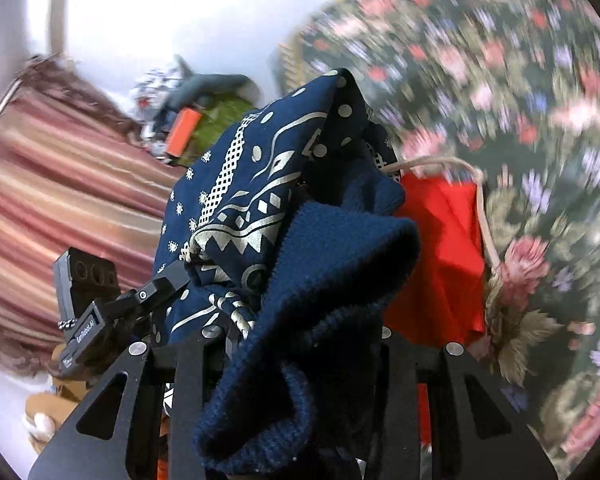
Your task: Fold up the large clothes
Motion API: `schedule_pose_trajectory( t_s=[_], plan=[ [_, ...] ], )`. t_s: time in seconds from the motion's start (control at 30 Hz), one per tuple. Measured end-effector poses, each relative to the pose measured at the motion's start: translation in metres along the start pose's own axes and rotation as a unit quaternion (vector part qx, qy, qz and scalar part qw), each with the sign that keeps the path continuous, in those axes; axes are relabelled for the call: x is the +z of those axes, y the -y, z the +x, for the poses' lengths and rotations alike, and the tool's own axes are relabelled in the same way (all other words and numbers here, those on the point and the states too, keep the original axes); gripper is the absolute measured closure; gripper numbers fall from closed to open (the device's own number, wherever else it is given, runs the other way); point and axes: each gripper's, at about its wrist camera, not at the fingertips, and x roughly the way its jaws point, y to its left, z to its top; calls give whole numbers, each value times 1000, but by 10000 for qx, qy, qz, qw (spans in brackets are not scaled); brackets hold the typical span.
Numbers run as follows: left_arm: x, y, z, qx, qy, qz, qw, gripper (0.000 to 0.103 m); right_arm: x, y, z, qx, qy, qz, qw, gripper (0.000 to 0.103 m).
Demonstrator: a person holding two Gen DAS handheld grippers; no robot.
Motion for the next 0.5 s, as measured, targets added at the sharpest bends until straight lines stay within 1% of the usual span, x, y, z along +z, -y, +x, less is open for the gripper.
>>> schedule_pose_trajectory(
  t_s=[0.07,0.1,0.13,0.2,0.23,0.3,0.37,0.43,0.47,0.5],
  plan=[
    [1,-19,20,319,-93,-19,9994,27,-2,15,14,-64,-83,259,9996,71],
    [-1,-27,29,368,-142,-20,9992,27,-3,28,20,17,-121,425,9990,69],
    [-2,-33,33,298,-163,-32,9994,25,-7,32,21,58,-135,466,9988,67],
    [-5,-36,33,161,-163,-22,9997,22,-9,39,18,135,-162,414,9989,59],
    [-6,-34,30,240,-153,57,9996,20,-9,38,15,95,-181,366,9991,58],
    [-10,-23,23,479,-45,290,9984,19,-10,35,7,-154,-165,263,9994,52],
    [-19,-6,12,706,76,616,9956,14,-14,28,-4,-436,-50,125,9990,52],
    [-30,9,1,964,140,984,9904,7,-21,21,-13,-785,68,-28,9969,52],
    [-36,13,-2,1053,149,1132,9879,6,-22,17,-17,-980,139,-139,9950,50],
    [-45,18,-5,1190,131,1341,9837,5,-24,16,-19,-1147,195,-235,9929,46]
  ],
)
